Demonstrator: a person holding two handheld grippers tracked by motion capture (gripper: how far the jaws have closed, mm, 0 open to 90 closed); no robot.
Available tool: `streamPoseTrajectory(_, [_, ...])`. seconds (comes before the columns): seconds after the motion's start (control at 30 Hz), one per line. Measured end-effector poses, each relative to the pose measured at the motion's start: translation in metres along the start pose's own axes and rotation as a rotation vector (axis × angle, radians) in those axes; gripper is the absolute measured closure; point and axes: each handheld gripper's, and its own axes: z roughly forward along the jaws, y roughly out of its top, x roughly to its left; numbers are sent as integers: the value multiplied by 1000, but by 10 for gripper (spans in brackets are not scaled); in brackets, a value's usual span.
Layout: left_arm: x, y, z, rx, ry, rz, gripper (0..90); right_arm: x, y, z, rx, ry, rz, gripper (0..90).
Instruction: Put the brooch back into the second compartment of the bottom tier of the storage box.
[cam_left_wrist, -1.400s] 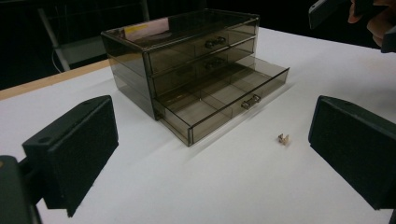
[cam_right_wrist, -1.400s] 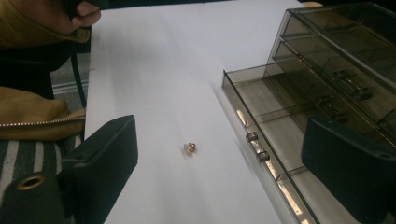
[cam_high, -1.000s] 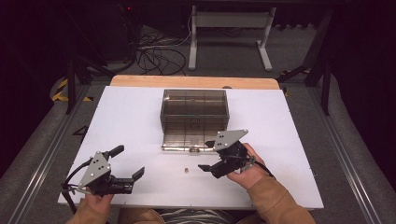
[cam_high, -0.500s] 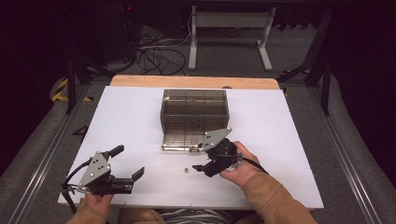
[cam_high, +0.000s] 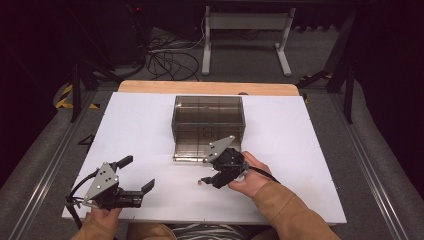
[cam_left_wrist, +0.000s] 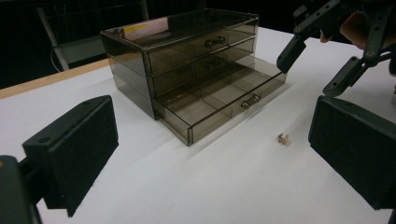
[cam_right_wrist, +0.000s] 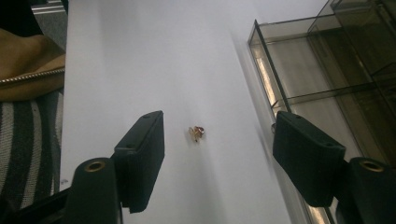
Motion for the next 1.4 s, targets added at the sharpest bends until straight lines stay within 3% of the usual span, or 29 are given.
streamPoseTrajectory(0.57, [0, 0, 0, 0, -3, 3, 25, 1, 6, 30, 95, 57, -29, 433])
streamPoseTrajectory(1.07, [1, 0, 0, 0, -6, 2, 25, 3, 9, 49, 190, 96, -19, 478])
streamPoseTrajectory(1.4, [1, 0, 1, 3, -8, -1, 25, 5, 10, 58, 218, 99, -36, 533])
